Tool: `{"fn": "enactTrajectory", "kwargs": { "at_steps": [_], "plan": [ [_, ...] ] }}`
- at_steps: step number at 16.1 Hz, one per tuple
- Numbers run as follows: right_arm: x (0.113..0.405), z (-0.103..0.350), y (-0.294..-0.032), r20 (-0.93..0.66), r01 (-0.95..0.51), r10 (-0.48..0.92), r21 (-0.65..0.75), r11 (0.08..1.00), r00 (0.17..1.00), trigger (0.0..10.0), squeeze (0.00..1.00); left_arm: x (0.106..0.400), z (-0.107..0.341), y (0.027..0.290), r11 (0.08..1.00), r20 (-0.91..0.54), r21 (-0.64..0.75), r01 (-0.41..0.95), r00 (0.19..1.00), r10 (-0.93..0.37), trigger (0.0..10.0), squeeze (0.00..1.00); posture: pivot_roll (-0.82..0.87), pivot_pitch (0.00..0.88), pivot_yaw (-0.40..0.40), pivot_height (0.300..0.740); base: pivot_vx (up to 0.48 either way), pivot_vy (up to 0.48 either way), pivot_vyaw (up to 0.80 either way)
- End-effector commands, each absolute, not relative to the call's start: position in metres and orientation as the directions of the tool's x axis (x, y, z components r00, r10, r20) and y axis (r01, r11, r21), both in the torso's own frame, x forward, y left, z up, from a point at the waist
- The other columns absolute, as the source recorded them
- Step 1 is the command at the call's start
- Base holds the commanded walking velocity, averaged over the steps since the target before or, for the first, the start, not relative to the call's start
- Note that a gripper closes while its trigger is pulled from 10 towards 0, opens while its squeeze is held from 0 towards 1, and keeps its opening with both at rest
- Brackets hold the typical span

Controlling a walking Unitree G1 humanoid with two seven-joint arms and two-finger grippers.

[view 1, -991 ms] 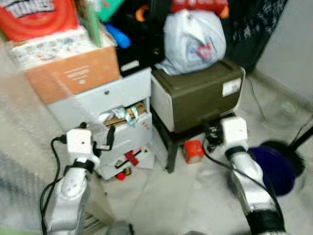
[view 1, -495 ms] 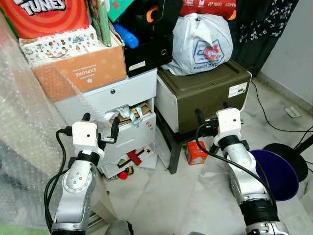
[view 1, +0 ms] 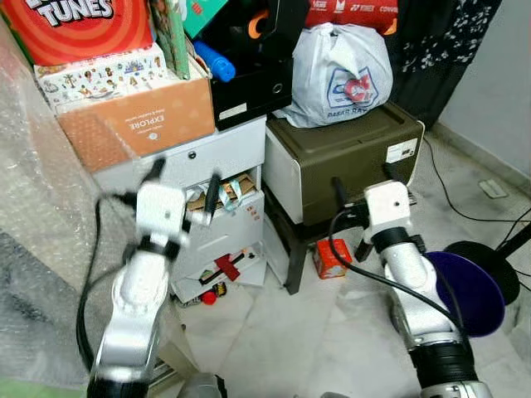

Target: Clean up the room

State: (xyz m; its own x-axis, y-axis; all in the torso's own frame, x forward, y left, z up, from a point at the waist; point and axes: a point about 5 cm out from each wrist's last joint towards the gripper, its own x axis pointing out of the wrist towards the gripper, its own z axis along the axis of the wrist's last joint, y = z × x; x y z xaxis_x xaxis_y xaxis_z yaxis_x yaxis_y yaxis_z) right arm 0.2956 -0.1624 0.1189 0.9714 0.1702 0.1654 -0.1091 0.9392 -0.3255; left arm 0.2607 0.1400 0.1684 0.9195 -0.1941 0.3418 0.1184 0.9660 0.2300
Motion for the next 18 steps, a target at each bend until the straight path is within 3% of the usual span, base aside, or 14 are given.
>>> {"fn": "enactTrajectory", "kwargs": {
  "at_steps": [1, 6, 14, 18],
  "plan": [
    [0.299, 0.121, -0.161, 0.173, -0.114, 0.18, -0.335, 0.935, 0.968, 10.0, 0.0, 0.261, 0.178, 0.142, 0.966, 0.382, 0.242, 0.089, 0.907, -0.179, 10.0, 0.0, -0.01, 0.0, -0.006, 0.74, 0.0, 0.0, 0.0],
    [0.314, 0.137, -0.152, 0.228, -0.132, 0.228, -0.37, 0.92, 0.947, 10.0, 0.0, 0.271, 0.209, 0.139, 0.977, 0.476, 0.204, 0.057, 0.867, -0.149, 10.0, 0.0, 0.0, 0.0, -0.02, 0.74, 0.0, 0.0, 0.0],
    [0.315, 0.132, -0.141, 0.211, -0.166, 0.252, -0.353, 0.921, 0.945, 10.0, 0.0, 0.274, 0.187, 0.13, 0.98, 0.383, 0.172, 0.104, 0.909, -0.164, 10.0, 0.0, -0.01, 0.0, -0.013, 0.74, 0.0, 0.0, 0.0],
    [0.314, 0.131, -0.141, 0.217, -0.163, 0.253, -0.362, 0.918, 0.943, 10.0, 0.0, 0.271, 0.184, 0.124, 0.972, 0.378, 0.196, 0.131, 0.904, -0.198, 10.0, 0.0, -0.01, 0.0, -0.015, 0.74, 0.0, 0.0, 0.74]
  ]
}}
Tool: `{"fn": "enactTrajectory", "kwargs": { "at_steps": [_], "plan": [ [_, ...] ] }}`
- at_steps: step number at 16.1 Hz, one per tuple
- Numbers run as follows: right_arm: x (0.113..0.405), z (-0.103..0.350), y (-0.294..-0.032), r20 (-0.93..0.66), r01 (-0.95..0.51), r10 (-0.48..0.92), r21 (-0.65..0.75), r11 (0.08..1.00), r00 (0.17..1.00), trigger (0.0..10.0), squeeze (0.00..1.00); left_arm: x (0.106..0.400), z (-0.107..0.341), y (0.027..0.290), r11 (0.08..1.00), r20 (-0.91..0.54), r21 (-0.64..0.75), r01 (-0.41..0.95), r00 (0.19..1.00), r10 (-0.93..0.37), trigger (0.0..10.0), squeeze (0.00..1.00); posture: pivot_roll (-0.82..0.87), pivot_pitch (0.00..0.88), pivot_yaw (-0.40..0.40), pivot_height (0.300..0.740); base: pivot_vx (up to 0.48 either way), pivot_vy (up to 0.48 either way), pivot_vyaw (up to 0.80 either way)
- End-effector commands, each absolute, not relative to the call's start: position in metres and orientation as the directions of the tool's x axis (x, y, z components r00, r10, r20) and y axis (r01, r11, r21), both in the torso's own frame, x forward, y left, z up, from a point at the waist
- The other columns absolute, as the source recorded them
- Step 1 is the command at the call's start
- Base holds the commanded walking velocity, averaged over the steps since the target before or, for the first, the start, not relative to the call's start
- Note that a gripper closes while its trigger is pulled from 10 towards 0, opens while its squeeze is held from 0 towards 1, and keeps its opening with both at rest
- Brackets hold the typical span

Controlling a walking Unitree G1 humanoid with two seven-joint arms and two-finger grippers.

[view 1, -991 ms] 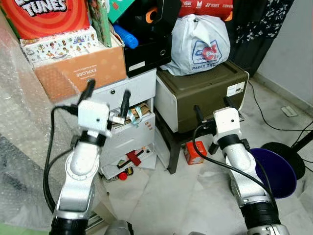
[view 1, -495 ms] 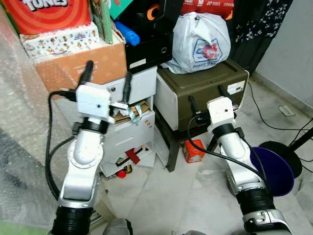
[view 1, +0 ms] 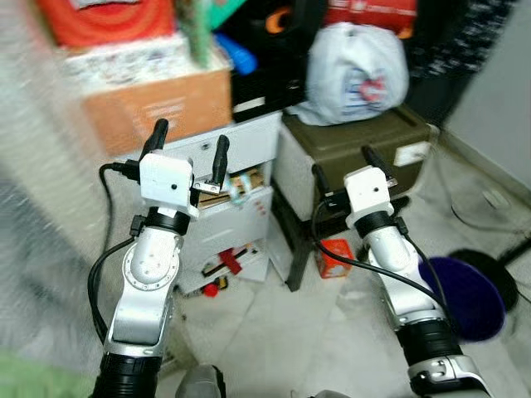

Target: Clean up the room

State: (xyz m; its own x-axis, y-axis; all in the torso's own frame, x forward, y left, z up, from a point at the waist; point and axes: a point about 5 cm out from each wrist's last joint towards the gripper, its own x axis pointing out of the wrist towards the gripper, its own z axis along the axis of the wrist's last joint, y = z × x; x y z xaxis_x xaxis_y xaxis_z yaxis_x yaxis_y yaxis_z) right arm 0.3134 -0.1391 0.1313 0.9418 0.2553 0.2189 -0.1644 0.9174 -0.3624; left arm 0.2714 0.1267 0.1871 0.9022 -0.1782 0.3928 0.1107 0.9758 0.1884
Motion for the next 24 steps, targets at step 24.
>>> {"fn": "enactTrajectory", "kwargs": {
  "at_steps": [24],
  "plan": [
    [0.314, 0.128, -0.14, 0.214, -0.148, 0.236, -0.359, 0.922, 0.948, 10.0, 0.0, 0.269, 0.186, 0.125, 0.955, 0.4, 0.285, 0.081, 0.895, -0.196, 10.0, 0.0, -0.01, 0.0, -0.01, 0.74, 0.0, 0.0, 0.13]
  ]
}}
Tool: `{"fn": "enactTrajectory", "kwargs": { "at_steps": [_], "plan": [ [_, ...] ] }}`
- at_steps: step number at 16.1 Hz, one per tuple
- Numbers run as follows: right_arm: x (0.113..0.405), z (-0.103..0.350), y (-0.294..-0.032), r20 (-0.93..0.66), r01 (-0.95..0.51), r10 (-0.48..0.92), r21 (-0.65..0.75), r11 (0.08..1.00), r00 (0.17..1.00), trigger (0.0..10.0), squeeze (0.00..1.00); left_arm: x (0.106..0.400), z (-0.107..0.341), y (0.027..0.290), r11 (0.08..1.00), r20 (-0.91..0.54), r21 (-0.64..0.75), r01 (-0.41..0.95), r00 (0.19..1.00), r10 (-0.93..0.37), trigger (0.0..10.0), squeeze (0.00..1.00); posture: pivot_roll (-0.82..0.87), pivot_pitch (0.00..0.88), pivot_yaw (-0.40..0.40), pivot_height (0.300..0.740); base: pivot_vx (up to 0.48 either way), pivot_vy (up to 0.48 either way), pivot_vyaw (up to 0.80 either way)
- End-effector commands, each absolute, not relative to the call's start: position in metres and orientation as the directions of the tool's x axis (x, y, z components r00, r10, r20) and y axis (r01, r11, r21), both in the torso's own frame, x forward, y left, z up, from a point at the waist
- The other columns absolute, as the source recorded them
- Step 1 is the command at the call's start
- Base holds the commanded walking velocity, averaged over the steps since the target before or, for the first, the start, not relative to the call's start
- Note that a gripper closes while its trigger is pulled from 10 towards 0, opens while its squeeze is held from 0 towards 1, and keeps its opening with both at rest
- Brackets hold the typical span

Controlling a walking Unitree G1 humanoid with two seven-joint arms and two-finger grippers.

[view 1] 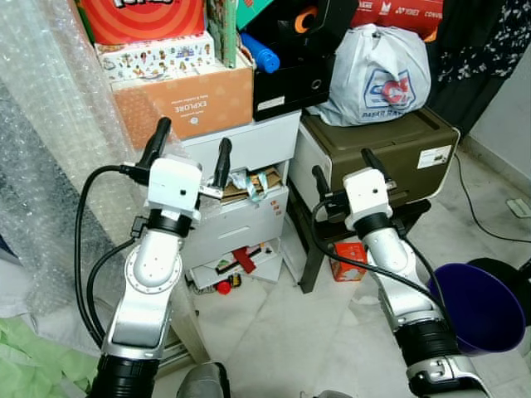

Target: Clean up the room

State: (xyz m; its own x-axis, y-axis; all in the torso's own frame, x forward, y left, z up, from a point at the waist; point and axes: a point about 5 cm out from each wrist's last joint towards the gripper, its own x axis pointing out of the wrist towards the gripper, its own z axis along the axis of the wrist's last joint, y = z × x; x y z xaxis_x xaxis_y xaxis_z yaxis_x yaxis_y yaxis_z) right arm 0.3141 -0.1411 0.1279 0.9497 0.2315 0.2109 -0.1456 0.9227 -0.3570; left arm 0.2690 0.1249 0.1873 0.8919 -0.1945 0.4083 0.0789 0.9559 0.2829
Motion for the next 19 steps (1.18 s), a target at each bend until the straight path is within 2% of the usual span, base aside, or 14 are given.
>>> {"fn": "enactTrajectory", "kwargs": {
  "at_steps": [1, 4, 7, 14, 19],
  "plan": [
    [0.3141, 0.1279, -0.1399, 0.215, -0.148, 0.235, -0.358, 0.922, 0.948, 10.0, 0.0, 0.2695, 0.1853, 0.1251, 0.955, 0.399, 0.284, 0.083, 0.896, -0.196, 10.0, 0.0, -0.01, 0.0, -0.01, 0.74, 0.0, 0.0, 0.0],
    [0.314, 0.1276, -0.1397, 0.214, -0.148, 0.235, -0.358, 0.922, 0.948, 10.0, 0.0, 0.2692, 0.1855, 0.1254, 0.951, 0.4, 0.301, 0.074, 0.895, -0.197, 10.0, 0.0, -0.01, 0.0, -0.009, 0.74, 0.0, 0.0, 0.0],
    [0.3145, 0.1279, -0.139, 0.215, -0.152, 0.239, -0.356, 0.922, 0.947, 10.0, 0.0, 0.2695, 0.1846, 0.1253, 0.953, 0.395, 0.292, 0.085, 0.896, -0.201, 10.0, 0.0, -0.01, 0.0, -0.01, 0.74, 0.0, -0.334, 0.0],
    [0.3143, 0.1281, -0.1386, 0.22, -0.15, 0.24, -0.36, 0.921, 0.946, 10.0, 0.0, 0.2695, 0.1834, 0.1255, 0.95, 0.395, 0.302, 0.08, 0.896, -0.201, 10.0, 0.0, 0.0, 0.0, -0.008, 0.74, 0.0, 0.0, 0.0],
    [0.3138, 0.1283, -0.1382, 0.221, -0.15, 0.239, -0.357, 0.922, 0.946, 10.0, 0.0, 0.2676, 0.1806, 0.127, 0.946, 0.39, 0.315, 0.075, 0.899, -0.201, 10.0, 0.0, 0.0, 0.0, -0.008, 0.74, 0.0, 0.0, 0.76]
  ]
}}
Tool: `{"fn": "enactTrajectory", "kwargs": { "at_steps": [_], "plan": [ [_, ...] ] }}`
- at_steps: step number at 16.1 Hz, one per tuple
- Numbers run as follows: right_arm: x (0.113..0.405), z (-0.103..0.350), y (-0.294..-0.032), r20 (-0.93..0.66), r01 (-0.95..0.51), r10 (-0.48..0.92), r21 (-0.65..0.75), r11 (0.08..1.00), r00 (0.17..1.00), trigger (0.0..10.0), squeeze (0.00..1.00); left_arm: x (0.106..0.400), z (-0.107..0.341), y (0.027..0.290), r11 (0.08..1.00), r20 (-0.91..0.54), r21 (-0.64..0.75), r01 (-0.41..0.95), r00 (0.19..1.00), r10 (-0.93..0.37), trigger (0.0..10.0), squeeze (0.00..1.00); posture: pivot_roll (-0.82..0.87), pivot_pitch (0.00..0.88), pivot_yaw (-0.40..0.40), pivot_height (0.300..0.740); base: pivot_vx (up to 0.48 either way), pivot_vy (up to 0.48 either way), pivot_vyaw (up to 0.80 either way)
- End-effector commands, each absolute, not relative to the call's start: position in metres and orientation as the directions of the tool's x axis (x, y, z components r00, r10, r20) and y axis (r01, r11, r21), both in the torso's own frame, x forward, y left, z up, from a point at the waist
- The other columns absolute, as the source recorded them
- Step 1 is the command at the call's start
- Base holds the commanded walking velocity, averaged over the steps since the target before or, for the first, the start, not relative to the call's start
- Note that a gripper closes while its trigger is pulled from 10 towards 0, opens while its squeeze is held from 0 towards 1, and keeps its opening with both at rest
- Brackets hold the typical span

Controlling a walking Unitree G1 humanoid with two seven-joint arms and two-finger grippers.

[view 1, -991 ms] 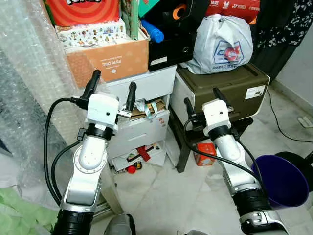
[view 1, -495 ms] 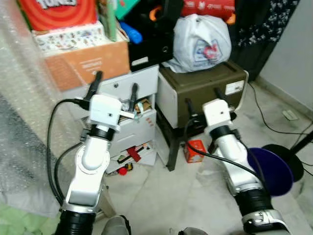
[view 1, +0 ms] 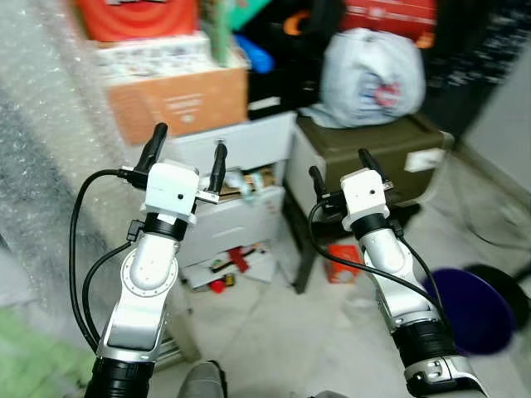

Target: Clean up the room

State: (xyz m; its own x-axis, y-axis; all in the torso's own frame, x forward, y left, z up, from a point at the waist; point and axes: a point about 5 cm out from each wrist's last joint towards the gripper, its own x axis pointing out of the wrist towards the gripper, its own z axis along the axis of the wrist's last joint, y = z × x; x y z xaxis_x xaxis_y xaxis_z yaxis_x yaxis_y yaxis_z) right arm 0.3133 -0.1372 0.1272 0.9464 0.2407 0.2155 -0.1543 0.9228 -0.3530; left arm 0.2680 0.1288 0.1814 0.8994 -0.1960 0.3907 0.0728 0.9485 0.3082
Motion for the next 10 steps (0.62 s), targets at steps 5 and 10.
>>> {"fn": "enactTrajectory", "kwargs": {
  "at_steps": [5, 10],
  "plan": [
    [0.314, 0.127, -0.139, 0.216, -0.145, 0.233, -0.359, 0.922, 0.948, 10.0, 0.0, 0.265, 0.194, 0.131, 0.939, 0.468, 0.344, -0.002, 0.867, -0.169, 10.0, 0.0, 0.0, 0.0, -0.007, 0.74, 0.0, 0.0, 0.52],
    [0.312, 0.115, -0.153, 0.174, -0.124, 0.203, -0.383, 0.915, 0.964, 10.0, 0.0, 0.254, 0.17, 0.136, 0.937, 0.336, 0.291, 0.193, 0.896, -0.289, 10.0, 0.0, 0.0, 0.0, -0.013, 0.74, 0.0, 0.0, 0.0]
  ]
}}
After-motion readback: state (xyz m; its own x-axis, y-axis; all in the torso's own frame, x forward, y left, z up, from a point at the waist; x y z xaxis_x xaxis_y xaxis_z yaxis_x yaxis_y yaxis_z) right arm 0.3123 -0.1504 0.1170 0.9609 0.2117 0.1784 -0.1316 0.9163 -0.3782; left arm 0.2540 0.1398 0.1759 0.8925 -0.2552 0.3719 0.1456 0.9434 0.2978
